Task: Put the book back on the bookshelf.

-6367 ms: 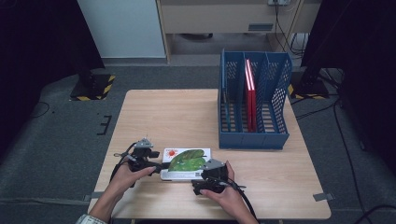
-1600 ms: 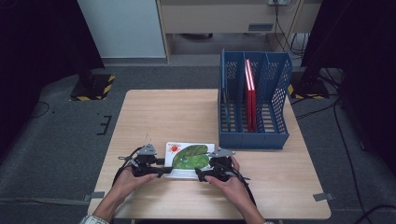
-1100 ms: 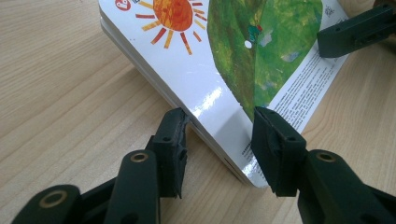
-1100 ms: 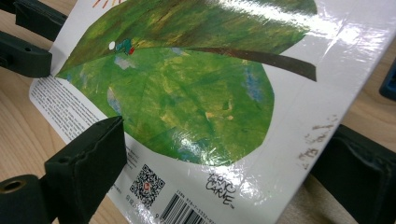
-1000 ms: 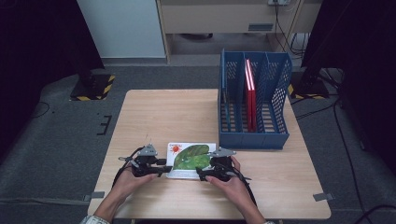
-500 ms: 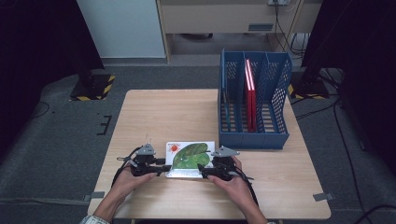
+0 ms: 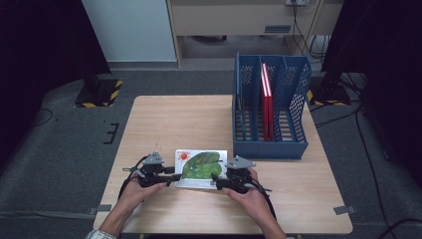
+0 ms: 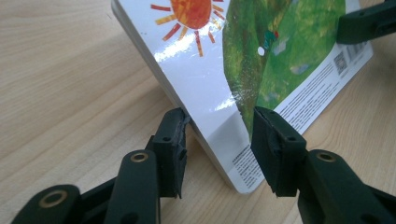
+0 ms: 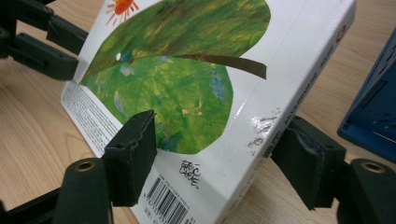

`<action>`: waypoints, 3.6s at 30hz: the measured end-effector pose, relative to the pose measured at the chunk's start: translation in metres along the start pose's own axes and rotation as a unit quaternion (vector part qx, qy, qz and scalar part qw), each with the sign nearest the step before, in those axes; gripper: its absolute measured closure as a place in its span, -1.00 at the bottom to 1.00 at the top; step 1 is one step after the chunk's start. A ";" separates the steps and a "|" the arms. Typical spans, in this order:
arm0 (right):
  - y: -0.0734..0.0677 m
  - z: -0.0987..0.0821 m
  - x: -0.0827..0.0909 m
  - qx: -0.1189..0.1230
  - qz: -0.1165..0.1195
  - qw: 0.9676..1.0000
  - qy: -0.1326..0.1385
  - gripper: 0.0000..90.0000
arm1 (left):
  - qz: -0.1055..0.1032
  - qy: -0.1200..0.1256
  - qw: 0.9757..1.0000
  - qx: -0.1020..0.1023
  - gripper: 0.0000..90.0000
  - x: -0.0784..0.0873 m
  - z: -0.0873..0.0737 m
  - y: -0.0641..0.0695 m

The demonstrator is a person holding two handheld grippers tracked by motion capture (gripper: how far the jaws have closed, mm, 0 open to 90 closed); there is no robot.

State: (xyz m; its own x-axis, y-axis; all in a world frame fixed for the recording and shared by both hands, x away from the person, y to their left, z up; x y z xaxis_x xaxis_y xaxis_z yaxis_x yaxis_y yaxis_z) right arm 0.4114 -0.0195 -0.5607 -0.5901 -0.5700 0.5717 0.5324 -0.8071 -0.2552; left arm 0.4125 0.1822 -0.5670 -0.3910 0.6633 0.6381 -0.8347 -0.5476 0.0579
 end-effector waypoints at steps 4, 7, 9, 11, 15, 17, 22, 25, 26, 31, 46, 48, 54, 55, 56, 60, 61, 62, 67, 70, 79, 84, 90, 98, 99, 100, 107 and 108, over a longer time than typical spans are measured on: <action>0.002 -0.004 0.000 0.008 -0.005 1.000 -0.010 -0.19 | 0.002 0.014 1.000 0.000 0.22 0.004 0.004 -0.002; 0.002 -0.004 -0.001 0.010 -0.005 1.000 -0.010 -0.18 | 0.005 0.013 1.000 -0.004 0.23 0.005 0.005 -0.002; 0.002 -0.003 0.000 0.015 -0.007 1.000 -0.008 -0.16 | 0.009 0.014 1.000 -0.005 0.23 0.006 0.006 -0.002; 0.003 -0.001 -0.001 0.020 -0.012 1.000 -0.001 -0.12 | 0.015 0.016 1.000 -0.008 0.23 0.008 0.008 -0.003; 0.002 0.002 0.000 0.031 -0.018 0.999 0.009 -0.04 | 0.010 0.024 1.000 -0.008 0.24 0.009 0.011 -0.001; 0.001 0.004 0.002 0.036 -0.019 0.999 0.014 -0.01 | 0.010 0.028 1.000 -0.009 0.24 0.009 0.013 0.001; 0.001 0.008 0.003 0.041 -0.019 0.999 0.020 0.09 | 0.019 0.031 0.999 -0.016 0.25 0.011 0.014 0.000; 0.000 0.010 0.004 0.046 -0.018 0.999 0.023 0.14 | 0.031 0.033 0.999 -0.016 0.31 0.012 0.015 -0.003; 0.000 0.011 0.004 0.047 -0.018 0.998 0.023 0.15 | 0.036 0.032 0.999 -0.018 0.34 0.012 0.016 -0.004; 0.000 0.012 0.006 0.054 -0.018 0.998 0.026 0.18 | 0.041 0.028 0.998 -0.031 0.42 0.014 0.014 -0.003; -0.014 0.010 0.016 0.068 0.005 0.997 0.036 0.06 | 0.021 0.022 0.999 -0.040 0.42 0.021 0.004 0.010; -0.017 0.012 0.017 0.066 0.014 0.997 0.040 -0.02 | 0.019 0.020 0.999 -0.043 0.41 0.020 0.003 0.011; -0.025 0.018 0.020 0.070 0.036 0.996 0.045 -0.19 | 0.020 0.017 0.999 -0.044 0.32 0.018 0.002 0.011; -0.025 0.018 0.020 0.068 0.038 0.996 0.045 -0.22 | 0.021 0.018 0.999 -0.040 0.31 0.019 0.002 0.010; -0.026 0.020 0.021 0.068 0.041 0.996 0.047 -0.23 | 0.021 0.020 0.999 -0.038 0.29 0.020 0.002 0.010; -0.028 0.022 0.023 0.068 0.050 0.995 0.048 -0.29 | 0.024 0.022 0.999 -0.036 0.26 0.020 0.002 0.009; -0.028 0.022 0.023 0.070 0.050 0.995 0.047 -0.31 | 0.024 0.022 0.999 -0.035 0.25 0.020 0.001 0.008; -0.029 0.023 0.023 0.072 0.052 0.995 0.046 -0.31 | 0.024 0.022 0.999 -0.035 0.25 0.020 0.001 0.008; -0.030 0.028 0.023 0.077 0.062 0.994 0.043 -0.33 | 0.025 0.021 0.999 -0.031 0.22 0.021 0.000 0.007; -0.031 0.031 0.022 0.075 0.069 0.994 0.043 -0.37 | 0.030 0.021 0.999 -0.023 0.12 0.022 -0.001 0.004; -0.033 0.038 0.017 0.083 0.075 0.993 0.036 -0.36 | 0.038 0.022 0.999 -0.008 -0.07 0.022 -0.003 -0.001; -0.034 0.038 0.016 0.086 0.080 0.993 0.029 -0.23 | 0.041 0.022 0.999 -0.007 -0.10 0.021 -0.003 -0.002; -0.035 0.039 0.016 0.084 0.078 0.993 0.021 -0.05 | 0.055 0.023 0.998 -0.001 -0.15 0.021 -0.003 -0.006; -0.044 0.038 0.020 0.086 0.088 0.992 0.008 0.17 | 0.068 0.031 0.997 0.014 -0.14 0.020 -0.003 -0.015; -0.045 0.038 0.021 0.085 0.090 0.992 0.007 0.19 | 0.072 0.034 0.997 0.017 -0.15 0.019 -0.002 -0.016; -0.046 0.038 0.021 0.083 0.092 0.992 0.006 0.22 | 0.073 0.034 0.997 0.019 -0.15 0.019 -0.002 -0.017; -0.049 0.041 0.019 0.079 0.087 0.993 0.001 0.30 | 0.084 0.046 0.995 0.030 -0.16 0.015 0.003 -0.024; -0.049 0.041 0.018 0.079 0.085 0.993 0.000 0.29 | 0.084 0.048 0.995 0.034 -0.16 0.015 0.004 -0.025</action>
State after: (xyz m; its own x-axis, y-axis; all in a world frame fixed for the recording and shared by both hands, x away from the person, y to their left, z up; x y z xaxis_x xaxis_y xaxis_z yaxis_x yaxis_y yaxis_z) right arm 0.3996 0.0162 -0.5053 -0.4843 -0.6959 0.5303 0.7128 -0.6653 -0.2220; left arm 0.4288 0.2032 -0.5561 -0.5612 0.6035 0.5664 -0.7272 -0.6864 0.0109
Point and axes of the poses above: each handheld gripper's, and its own axes: x roughly backward along the jaws, z roughly out of its top, y roughly to its right, the point moved 9 cm from there along -x, roughly forward along the jaws, and after that the axes turned 11 degrees about -x, right-handed, at the moved point
